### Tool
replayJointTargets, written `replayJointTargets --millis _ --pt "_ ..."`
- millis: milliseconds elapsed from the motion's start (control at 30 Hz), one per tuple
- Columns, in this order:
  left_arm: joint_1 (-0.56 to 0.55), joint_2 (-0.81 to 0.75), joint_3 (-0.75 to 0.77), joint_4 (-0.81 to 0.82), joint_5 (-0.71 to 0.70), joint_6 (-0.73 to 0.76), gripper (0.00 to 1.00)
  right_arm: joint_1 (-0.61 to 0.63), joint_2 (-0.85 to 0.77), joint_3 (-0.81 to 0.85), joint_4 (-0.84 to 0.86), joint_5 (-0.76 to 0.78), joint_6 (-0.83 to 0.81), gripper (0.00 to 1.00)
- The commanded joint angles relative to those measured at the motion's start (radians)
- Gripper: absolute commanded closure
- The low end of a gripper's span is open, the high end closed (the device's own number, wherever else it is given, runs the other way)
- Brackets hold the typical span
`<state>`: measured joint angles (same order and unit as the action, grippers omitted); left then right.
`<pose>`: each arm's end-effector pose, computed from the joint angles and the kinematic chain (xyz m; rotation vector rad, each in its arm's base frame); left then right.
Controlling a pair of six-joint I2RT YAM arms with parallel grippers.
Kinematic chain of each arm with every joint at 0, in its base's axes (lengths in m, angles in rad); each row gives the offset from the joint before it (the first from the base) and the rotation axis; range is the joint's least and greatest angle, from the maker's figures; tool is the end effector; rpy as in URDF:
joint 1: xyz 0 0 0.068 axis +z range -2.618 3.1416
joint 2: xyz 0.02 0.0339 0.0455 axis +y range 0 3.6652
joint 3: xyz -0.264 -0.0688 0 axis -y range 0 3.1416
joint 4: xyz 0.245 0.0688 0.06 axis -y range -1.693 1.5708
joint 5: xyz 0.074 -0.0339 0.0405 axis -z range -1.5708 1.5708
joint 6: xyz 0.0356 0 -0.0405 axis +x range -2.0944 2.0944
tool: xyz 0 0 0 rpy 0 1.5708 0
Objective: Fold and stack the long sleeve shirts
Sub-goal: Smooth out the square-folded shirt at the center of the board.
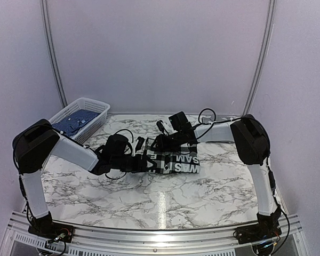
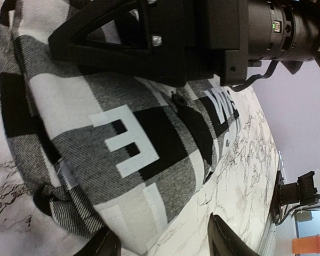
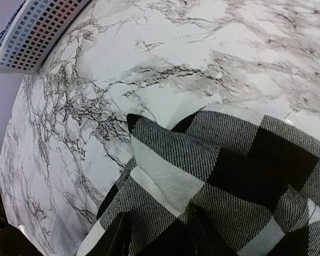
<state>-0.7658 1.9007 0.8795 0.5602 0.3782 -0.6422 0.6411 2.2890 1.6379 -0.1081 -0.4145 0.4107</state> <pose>0.2652 -0.2733 0.1380 0.4010 2.2054 -1.2178 0.3940 0.3119 0.1382 -0.5039 2.4199 0.9786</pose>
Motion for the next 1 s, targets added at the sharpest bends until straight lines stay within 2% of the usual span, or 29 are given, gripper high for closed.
replayJointTargets --millis 0,267,433,500,567,733,800,967 --pt "-0.006 0.053 0.054 0.069 0.056 0.001 0.42 -0.003 0.019 -0.008 0.026 -0.005 -0.006 0.64" --pt "-0.005 0.127 0.090 0.153 0.091 -0.047 0.41 -0.003 0.037 -0.028 0.064 -0.014 0.006 0.64" --pt "0.010 0.183 0.051 0.340 0.129 -0.175 0.42 -0.015 0.041 -0.070 0.126 -0.045 0.016 0.64" --pt "0.010 0.181 0.028 0.405 0.142 -0.213 0.51 -0.025 0.042 -0.093 0.154 -0.059 0.021 0.64" --pt "0.009 0.168 -0.003 0.454 0.144 -0.239 0.64 -0.034 0.038 -0.119 0.180 -0.062 0.022 0.64" --pt "0.011 0.132 -0.063 0.467 0.148 -0.266 0.96 -0.053 0.036 -0.168 0.237 -0.061 0.030 0.63" --pt "0.012 0.117 -0.088 0.469 0.143 -0.281 1.00 -0.058 0.038 -0.178 0.243 -0.055 0.027 0.63" --pt "0.018 0.075 -0.157 0.469 0.107 -0.300 1.00 -0.067 0.040 -0.203 0.271 -0.042 0.030 0.63"
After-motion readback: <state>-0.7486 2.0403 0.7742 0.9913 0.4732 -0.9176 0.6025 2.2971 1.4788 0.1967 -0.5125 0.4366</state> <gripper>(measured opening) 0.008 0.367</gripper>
